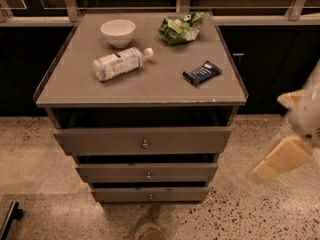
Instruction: Open top drawer
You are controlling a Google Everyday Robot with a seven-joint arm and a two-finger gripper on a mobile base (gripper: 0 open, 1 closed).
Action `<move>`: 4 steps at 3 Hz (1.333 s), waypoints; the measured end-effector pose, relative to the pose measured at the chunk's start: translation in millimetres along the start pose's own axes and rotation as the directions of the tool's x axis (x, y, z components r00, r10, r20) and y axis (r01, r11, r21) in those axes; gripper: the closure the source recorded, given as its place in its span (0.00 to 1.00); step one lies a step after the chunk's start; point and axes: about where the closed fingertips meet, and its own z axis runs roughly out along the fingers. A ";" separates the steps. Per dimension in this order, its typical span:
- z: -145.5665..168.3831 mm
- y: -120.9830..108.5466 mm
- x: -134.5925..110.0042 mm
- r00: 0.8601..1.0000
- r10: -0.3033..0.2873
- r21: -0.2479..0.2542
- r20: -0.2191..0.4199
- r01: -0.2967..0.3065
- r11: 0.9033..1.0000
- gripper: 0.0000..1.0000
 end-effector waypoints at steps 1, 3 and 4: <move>79.1 27.5 28.1 0.989 0.145 -0.081 0.041 -0.141 0.987 0.00; 178.0 21.8 36.5 0.961 0.249 -0.116 0.119 -0.236 0.965 0.18; 177.3 21.8 36.0 0.961 0.248 -0.114 0.120 -0.235 0.965 0.41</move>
Offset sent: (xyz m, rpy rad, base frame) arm 0.1187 0.0475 -0.2480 0.3811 -0.1060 -0.2659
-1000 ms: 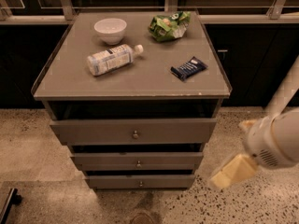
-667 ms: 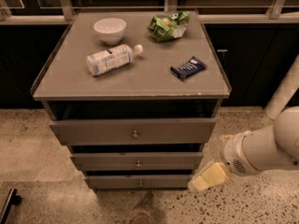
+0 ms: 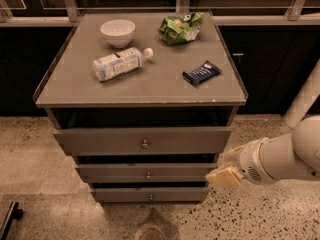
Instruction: Open top drawer
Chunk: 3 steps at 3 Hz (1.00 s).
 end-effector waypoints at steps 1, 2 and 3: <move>0.0 0.0 0.0 1.000 0.000 0.000 0.000 0.000 1.000 0.64; 0.0 0.0 0.0 1.000 0.000 0.000 0.000 0.000 1.000 0.88; 7.6 -6.9 -9.1 0.996 -0.006 0.029 0.085 0.004 1.000 1.00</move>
Offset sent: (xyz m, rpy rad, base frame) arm 0.0000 0.0000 0.0000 0.0000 0.0000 0.0000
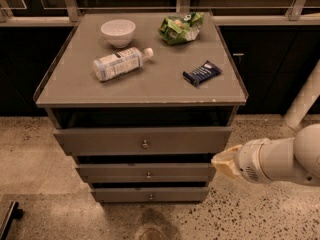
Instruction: Open top drawer
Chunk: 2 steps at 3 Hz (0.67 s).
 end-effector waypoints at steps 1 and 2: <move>26.0 -15.2 -24.6 0.974 0.035 0.019 0.223 -0.040 0.999 1.00; 51.1 -52.7 -55.5 0.916 0.032 0.071 0.401 -0.066 0.995 1.00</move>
Offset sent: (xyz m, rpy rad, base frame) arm 0.1602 0.0137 -0.0043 0.3962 -0.5101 -0.1648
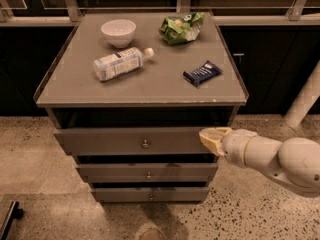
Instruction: Open top drawer
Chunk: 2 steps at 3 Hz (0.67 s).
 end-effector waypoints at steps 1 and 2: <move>30.1 -23.3 -13.0 0.995 0.014 0.028 0.096 -0.017 0.999 1.00; 54.1 -37.4 -25.9 0.991 0.015 0.047 0.133 -0.021 0.999 1.00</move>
Offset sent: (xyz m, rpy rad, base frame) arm 0.1068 0.0150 -0.0005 0.0998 -0.1444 -0.0778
